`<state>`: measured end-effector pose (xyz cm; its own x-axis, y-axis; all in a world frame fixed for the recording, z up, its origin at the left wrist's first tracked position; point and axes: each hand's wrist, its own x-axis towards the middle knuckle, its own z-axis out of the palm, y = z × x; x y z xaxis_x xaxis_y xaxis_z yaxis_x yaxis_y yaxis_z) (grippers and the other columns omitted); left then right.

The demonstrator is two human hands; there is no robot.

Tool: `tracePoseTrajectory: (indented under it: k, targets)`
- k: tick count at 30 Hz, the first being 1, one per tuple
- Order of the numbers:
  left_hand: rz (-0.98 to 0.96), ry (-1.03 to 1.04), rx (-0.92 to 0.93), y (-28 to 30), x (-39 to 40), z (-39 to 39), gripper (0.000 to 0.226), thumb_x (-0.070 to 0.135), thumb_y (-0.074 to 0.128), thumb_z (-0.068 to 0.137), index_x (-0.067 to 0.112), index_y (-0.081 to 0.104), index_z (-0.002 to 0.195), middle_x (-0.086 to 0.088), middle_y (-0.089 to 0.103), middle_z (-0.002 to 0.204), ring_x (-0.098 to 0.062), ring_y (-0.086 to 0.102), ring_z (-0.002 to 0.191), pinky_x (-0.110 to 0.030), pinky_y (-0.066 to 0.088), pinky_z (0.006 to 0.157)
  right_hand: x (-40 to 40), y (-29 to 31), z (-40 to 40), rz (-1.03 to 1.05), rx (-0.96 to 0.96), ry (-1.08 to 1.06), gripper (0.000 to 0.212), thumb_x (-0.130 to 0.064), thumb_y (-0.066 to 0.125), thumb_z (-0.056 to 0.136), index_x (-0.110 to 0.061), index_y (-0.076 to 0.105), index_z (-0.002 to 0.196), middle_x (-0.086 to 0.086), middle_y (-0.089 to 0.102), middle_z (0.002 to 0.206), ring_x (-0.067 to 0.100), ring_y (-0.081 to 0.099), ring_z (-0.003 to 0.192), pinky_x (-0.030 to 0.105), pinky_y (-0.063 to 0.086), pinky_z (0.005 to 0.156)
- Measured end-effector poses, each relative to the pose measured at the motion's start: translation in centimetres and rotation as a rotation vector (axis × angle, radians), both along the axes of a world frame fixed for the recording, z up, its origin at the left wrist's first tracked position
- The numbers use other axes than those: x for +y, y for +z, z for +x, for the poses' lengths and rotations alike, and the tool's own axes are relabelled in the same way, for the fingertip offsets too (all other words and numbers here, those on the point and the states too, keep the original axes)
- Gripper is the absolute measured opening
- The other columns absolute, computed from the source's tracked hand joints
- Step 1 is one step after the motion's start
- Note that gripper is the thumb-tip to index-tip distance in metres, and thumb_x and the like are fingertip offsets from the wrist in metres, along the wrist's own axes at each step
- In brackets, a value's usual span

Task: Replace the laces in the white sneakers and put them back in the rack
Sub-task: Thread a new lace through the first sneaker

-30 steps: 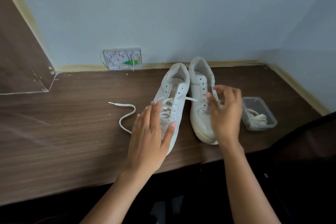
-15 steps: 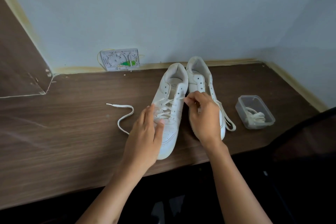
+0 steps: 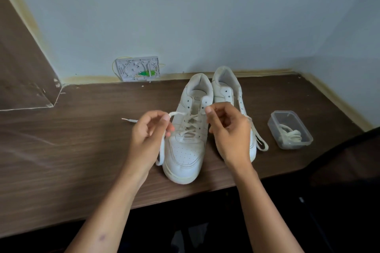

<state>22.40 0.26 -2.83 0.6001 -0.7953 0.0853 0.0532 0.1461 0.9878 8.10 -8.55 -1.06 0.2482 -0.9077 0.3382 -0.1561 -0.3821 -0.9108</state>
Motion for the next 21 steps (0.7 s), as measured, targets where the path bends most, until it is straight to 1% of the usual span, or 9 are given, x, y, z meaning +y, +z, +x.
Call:
tracePoseTrajectory:
  k: [3, 6, 8, 10, 13, 16, 18, 19, 21]
  targets:
    - [-0.173, -0.009, 0.047, 0.8, -0.1, -0.5, 0.013, 0.008, 0.057, 0.094, 0.01, 0.057, 0.106, 0.001, 0.07, 0.073, -0.009, 0.063, 0.072, -0.019, 0.051, 0.074, 1.7, 0.2, 1.1, 0.173, -0.103, 0.16, 0.011, -0.021, 0.063, 0.095, -0.012, 0.066, 0.088, 0.008, 0.069, 0.074, 0.015, 0.057, 0.051, 0.023, 0.044, 0.047]
    - [-0.258, 0.008, -0.107, 1.0, -0.3, -0.8, 0.009, 0.006, 0.055, 0.095, 0.01, 0.059, 0.102, 0.004, 0.073, 0.085, -0.008, 0.068, 0.082, -0.016, 0.051, 0.072, 3.2, 0.3, 2.1, 0.525, -0.165, 0.442, 0.032, -0.035, 0.058, 0.093, -0.009, 0.061, 0.112, 0.012, 0.072, 0.097, 0.017, 0.06, 0.053, 0.023, 0.042, 0.043]
    - [-0.259, 0.006, -0.16, 0.8, -0.4, -0.8, 0.006, 0.011, 0.058, 0.096, 0.015, 0.062, 0.099, -0.002, 0.073, 0.091, -0.018, 0.07, 0.088, -0.025, 0.055, 0.07, 3.6, 0.4, 2.1, 0.693, -0.194, 0.615, 0.042, -0.037, 0.058, 0.091, -0.008, 0.057, 0.121, 0.011, 0.07, 0.091, 0.017, 0.06, 0.055, 0.022, 0.043, 0.045]
    - [-0.253, 0.025, -0.177, 0.6, -0.5, -0.6, 0.007, 0.015, 0.06, 0.096, 0.02, 0.064, 0.098, -0.006, 0.072, 0.093, -0.023, 0.07, 0.084, -0.031, 0.055, 0.07, 3.4, 0.5, 1.7, 0.681, -0.168, 0.704, 0.033, -0.027, 0.062, 0.089, -0.004, 0.061, 0.113, 0.005, 0.064, 0.073, 0.012, 0.054, 0.054, 0.018, 0.04, 0.046]
    - [-0.267, 0.157, -0.21, 0.2, -0.9, 0.2, 0.009, 0.009, 0.06, 0.095, 0.017, 0.063, 0.098, -0.007, 0.073, 0.09, -0.016, 0.069, 0.086, -0.023, 0.049, 0.078, 2.1, 0.9, 0.0, 0.59, -0.088, 0.733, 0.015, -0.015, 0.066, 0.087, -0.002, 0.07, 0.094, 0.0, 0.058, 0.064, 0.007, 0.046, 0.054, 0.016, 0.034, 0.047]
    - [-0.182, 0.305, -0.106, -0.5, -1.6, 1.4, 0.011, 0.006, 0.061, 0.094, 0.017, 0.062, 0.096, 0.003, 0.073, 0.084, -0.005, 0.067, 0.082, -0.02, 0.045, 0.081, 0.4, 1.5, -2.4, 0.583, -0.071, 0.693, 0.015, -0.021, 0.068, 0.082, -0.008, 0.074, 0.086, 0.0, 0.055, 0.064, 0.008, 0.044, 0.058, 0.017, 0.031, 0.049]
    - [-0.061, 0.343, -0.064, -1.4, -2.0, 2.2, 0.012, 0.006, 0.062, 0.094, 0.018, 0.062, 0.097, 0.009, 0.071, 0.083, 0.002, 0.063, 0.077, -0.025, 0.046, 0.081, -0.7, 1.7, -3.9, 0.573, -0.089, 0.596, 0.016, -0.023, 0.068, 0.081, -0.01, 0.076, 0.086, 0.001, 0.055, 0.064, 0.009, 0.042, 0.059, 0.017, 0.031, 0.051]
    - [-0.015, 0.347, -0.083, -1.7, -2.0, 2.5, 0.015, 0.007, 0.062, 0.093, 0.021, 0.063, 0.097, 0.012, 0.07, 0.087, 0.004, 0.062, 0.081, -0.029, 0.048, 0.085, -1.1, 1.7, -4.5, 0.552, -0.095, 0.544, 0.016, -0.023, 0.068, 0.081, -0.01, 0.076, 0.086, 0.001, 0.055, 0.063, 0.009, 0.041, 0.058, 0.016, 0.031, 0.051]
    - [0.016, 0.342, -0.276, -1.7, -2.0, 2.6, 0.023, 0.012, 0.065, 0.093, 0.033, 0.066, 0.099, 0.024, 0.066, 0.1, 0.006, 0.059, 0.098, -0.034, 0.047, 0.098, -1.8, 1.7, -5.4, 0.501, -0.083, 0.465, 0.018, -0.023, 0.068, 0.082, -0.008, 0.076, 0.088, 0.001, 0.055, 0.062, 0.011, 0.039, 0.057, 0.016, 0.03, 0.049]
